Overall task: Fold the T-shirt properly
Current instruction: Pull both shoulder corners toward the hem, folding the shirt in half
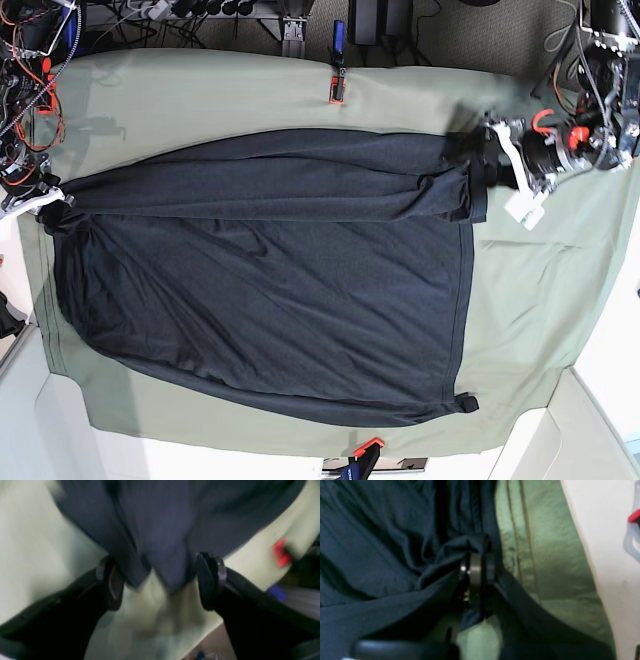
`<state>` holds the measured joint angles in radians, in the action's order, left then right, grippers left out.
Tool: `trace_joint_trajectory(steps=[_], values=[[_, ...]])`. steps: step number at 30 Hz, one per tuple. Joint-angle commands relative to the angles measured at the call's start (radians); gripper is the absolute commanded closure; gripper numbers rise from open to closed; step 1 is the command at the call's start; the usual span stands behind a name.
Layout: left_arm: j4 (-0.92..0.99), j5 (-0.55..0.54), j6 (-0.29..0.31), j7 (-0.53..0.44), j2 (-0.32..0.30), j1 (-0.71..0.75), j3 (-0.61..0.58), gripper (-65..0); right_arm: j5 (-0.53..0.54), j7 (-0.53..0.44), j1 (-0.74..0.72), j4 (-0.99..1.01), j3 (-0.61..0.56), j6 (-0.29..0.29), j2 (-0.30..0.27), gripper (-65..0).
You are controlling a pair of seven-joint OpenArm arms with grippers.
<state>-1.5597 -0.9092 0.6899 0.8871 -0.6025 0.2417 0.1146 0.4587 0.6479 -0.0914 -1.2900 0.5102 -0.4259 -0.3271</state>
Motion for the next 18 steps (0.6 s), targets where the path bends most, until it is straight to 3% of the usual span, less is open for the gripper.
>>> trace_joint_trajectory(steps=[1,6,10,12,14,16,18], values=[[-0.015,0.007,0.008,-0.027,-0.004,-0.015,0.009,-45.4,0.014,-0.019,-0.014,-0.016,0.005,-0.008,-0.019,0.0],[-0.014,0.161,0.008,-0.076,0.078,-0.011,0.009,-45.3,0.043,-0.017,-0.015,-0.016,0.005,-0.008,-0.017,0.0],[-0.014,0.188,0.008,-0.076,0.134,-0.003,0.009,-44.5,0.042,-0.014,-0.016,-0.016,0.005,-0.008,-0.002,0.0],[-0.014,0.200,0.008,-0.078,0.145,-0.006,0.009,-34.9,0.042,-0.011,-0.015,-0.016,0.005,-0.008,0.004,0.0],[-0.020,0.204,0.008,-0.078,0.145,-0.006,0.009,-14.4,0.042,-0.010,-0.013,-0.016,0.005,-0.014,0.006,0.0],[-0.032,0.203,0.008,-0.054,0.134,-0.006,0.010,-0.4,0.038,-0.010,-0.013,-0.016,0.007,-0.040,0.006,0.0],[-0.058,0.193,0.008,0.000,0.114,-0.005,0.010,0.0,0.039,-0.008,-0.013,-0.017,0.014,-0.066,0.005,0.0]])
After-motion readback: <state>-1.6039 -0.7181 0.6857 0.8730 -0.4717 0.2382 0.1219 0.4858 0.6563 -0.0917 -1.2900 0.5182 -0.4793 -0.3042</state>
